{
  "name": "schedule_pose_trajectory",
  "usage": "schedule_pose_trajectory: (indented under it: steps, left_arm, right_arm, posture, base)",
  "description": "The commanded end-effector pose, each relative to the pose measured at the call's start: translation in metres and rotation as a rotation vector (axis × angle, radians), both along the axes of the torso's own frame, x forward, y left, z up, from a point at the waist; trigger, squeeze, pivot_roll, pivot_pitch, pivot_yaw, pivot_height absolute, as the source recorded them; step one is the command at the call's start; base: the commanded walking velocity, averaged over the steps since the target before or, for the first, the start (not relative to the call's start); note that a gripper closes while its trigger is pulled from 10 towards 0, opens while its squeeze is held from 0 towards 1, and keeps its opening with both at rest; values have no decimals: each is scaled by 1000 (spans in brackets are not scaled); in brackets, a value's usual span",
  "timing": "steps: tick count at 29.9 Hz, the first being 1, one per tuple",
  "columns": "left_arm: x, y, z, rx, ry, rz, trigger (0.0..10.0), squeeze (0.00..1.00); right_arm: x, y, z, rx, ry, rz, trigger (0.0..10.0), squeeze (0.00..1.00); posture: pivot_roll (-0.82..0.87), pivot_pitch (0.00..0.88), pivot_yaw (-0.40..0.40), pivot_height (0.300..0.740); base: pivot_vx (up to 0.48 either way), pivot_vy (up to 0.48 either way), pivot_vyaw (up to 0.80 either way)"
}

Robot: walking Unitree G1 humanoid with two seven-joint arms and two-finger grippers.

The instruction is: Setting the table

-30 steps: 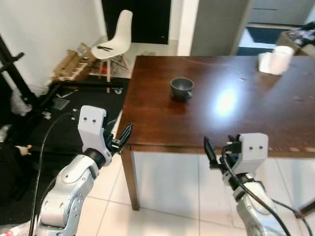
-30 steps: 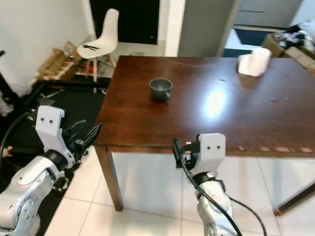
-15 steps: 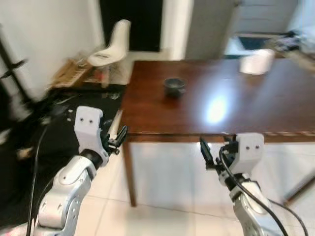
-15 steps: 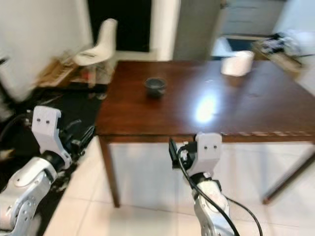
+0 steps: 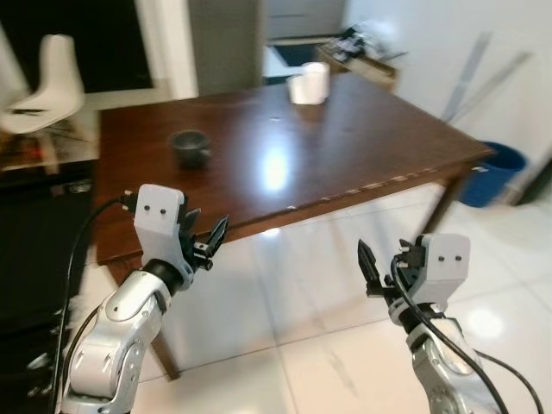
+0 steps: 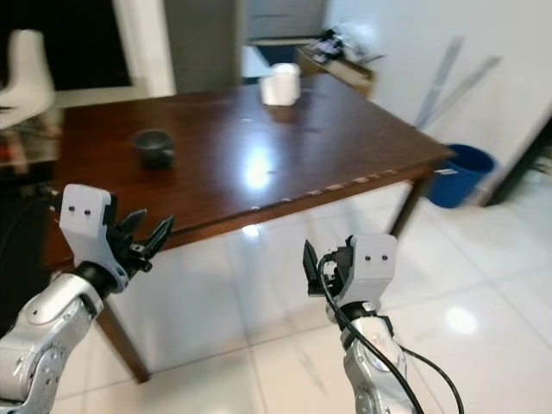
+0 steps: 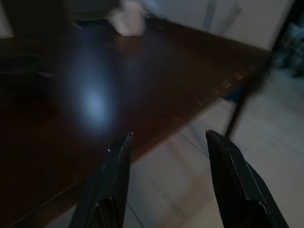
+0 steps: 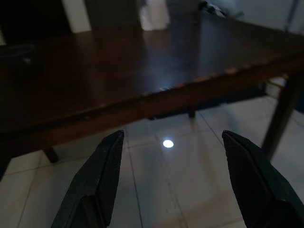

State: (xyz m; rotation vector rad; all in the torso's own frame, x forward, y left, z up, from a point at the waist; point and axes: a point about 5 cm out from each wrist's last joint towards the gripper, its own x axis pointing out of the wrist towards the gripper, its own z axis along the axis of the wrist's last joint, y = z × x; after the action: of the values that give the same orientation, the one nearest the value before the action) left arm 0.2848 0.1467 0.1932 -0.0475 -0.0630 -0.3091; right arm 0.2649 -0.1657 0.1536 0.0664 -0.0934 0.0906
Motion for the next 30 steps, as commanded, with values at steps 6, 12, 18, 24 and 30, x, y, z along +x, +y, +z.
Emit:
schedule_pose_trajectory:
  steps: [6,12,18,24,30]
  left_arm:
    - [0,1,-4,3,14,5,10000,0]
    - [0,0,-4,1,13,4,10000,0]
    - [1,0,-3,0,10,4,10000,0]
    - [1,-2,-3,-4,8,2,10000,0]
    - [2,-2,-3,-5,6,4,10000,0]
  right_arm:
    - [0,1,-2,2,17,7,10000,0]
    - [0,2,-2,2,17,8,10000,0]
    - [1,2,-2,2,18,10,10000,0]
    - [1,2,-2,0,17,12,10000,0]
    - [1,3,-2,-1,16,14,10000,0]
  posture:
    - [-107,0,79,740]
    - [-107,0,79,740]
    - [-106,0,78,740]
    - [-106,0,78,740]
    - [-105,0,76,740]
  base:
    - [0,0,-800]
    - [0,0,-800]
    - [0,0,-800]
    - [0,0,-800]
    - [0,0,-800]
